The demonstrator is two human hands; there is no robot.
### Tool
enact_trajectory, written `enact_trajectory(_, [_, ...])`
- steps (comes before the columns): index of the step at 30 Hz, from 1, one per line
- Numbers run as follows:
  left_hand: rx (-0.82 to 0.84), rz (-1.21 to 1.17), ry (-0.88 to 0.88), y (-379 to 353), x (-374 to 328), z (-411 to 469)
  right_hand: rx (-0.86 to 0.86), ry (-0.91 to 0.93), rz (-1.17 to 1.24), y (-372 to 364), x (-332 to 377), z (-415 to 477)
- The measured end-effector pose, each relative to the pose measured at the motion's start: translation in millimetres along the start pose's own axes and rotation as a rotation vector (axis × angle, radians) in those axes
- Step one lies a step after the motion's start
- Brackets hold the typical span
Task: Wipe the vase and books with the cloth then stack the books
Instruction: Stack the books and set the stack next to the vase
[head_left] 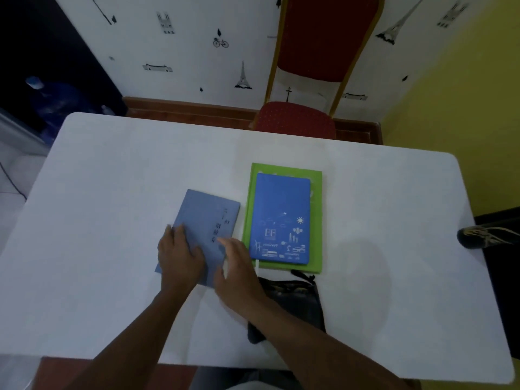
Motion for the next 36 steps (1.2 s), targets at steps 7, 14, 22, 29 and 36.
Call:
enact_trajectory(7, [0.006, -0.13, 0.069, 13, 21, -5, 0.002, -0.192, 0.026, -36, 7, 2])
enact_trajectory(14, [0.13, -0.34, 0.25, 31, 24, 7, -0.036, -0.225, 0.083, -10, 1, 6])
enact_trajectory(22, [0.156, -0.529, 0.148, 43, -18, 9, -0.221, -0.27, 0.071, 24, 1, 18])
enact_trajectory(29, [0.274, -0.506, -0.147, 12, -101, -11, -0.472, -0.328, 0.076, 100, -33, 13])
enact_trajectory(36, [0.373, -0.346, -0.141, -70, -120, -18, -0.478, -0.404, -0.017, 142, -78, 1])
Point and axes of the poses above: each hand's wrist, its own z-axis towards the middle knuckle, its own y-axis out of the back of the hand, x = y × z, the point moved 7 cm from there along z, towards the middle knuckle, and after that the axes turned 10 degrees about y, right-handed, at the moved point
